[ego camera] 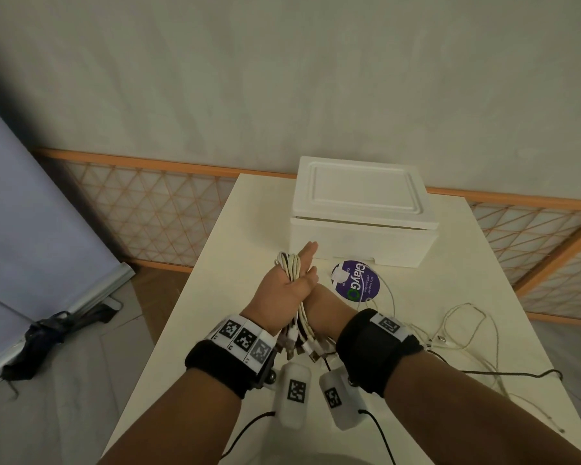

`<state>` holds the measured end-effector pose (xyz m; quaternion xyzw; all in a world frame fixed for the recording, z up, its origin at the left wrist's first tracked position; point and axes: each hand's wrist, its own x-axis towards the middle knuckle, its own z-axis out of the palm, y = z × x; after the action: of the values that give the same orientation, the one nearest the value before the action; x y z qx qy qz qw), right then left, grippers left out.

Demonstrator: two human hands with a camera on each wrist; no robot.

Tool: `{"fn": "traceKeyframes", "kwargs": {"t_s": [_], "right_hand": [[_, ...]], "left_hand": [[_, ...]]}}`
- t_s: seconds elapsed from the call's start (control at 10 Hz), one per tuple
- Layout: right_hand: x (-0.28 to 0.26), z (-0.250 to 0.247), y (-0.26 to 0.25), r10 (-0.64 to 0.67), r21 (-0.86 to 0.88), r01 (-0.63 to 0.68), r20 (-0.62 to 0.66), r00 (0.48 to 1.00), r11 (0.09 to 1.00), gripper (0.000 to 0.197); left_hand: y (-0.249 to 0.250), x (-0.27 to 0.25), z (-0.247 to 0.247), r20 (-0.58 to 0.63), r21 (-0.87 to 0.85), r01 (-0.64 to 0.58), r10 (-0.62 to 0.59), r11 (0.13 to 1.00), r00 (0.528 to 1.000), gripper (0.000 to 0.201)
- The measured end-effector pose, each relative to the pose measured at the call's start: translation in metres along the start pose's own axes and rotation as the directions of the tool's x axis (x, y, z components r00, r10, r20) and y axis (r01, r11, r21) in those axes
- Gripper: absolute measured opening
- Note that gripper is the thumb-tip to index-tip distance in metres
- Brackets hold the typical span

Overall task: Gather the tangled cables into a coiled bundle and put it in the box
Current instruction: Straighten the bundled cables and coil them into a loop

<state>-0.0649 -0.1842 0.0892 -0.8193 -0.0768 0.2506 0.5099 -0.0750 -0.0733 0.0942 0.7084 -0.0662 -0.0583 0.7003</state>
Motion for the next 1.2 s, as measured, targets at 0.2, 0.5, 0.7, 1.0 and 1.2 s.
{"fn": "traceKeyframes", "kwargs": {"t_s": [0.2,0.5,0.7,1.0,1.2], "right_hand": [[-0.006,0.001,-0.005,0.017,-0.101,-0.019,-0.019,1.000,0.995,0.033],[-0.004,0.002,-0.006,-0.150,-0.564,0.157,0.059,0.987,0.810,0.032],[0.017,-0.044,0.014,-0.236,-0.624,0.057,-0.209,0.949,0.779,0.022],[-0.008,-0.061,-0.001,-0.362,-0.537,0.361,0.107,0.926,0.763,0.064],[0.005,-0.031,-0.004,-0.323,-0.756,0.327,0.161,0.933,0.567,0.031]], "left_hand": [[-0.004,-0.002,0.005,-0.035,0.109,-0.065,0.070,0.992,0.997,0.061],[-0.007,-0.009,0.001,-0.045,0.206,-0.112,0.124,0.972,0.991,0.048],[0.014,-0.018,-0.019,-0.016,0.399,0.084,-0.085,0.913,0.996,0.019],[0.002,-0.005,-0.037,0.058,0.998,-0.054,-0.232,0.021,0.971,0.019],[0.007,0.011,-0.031,0.058,0.996,-0.067,-0.154,-0.052,0.986,0.018]]}}
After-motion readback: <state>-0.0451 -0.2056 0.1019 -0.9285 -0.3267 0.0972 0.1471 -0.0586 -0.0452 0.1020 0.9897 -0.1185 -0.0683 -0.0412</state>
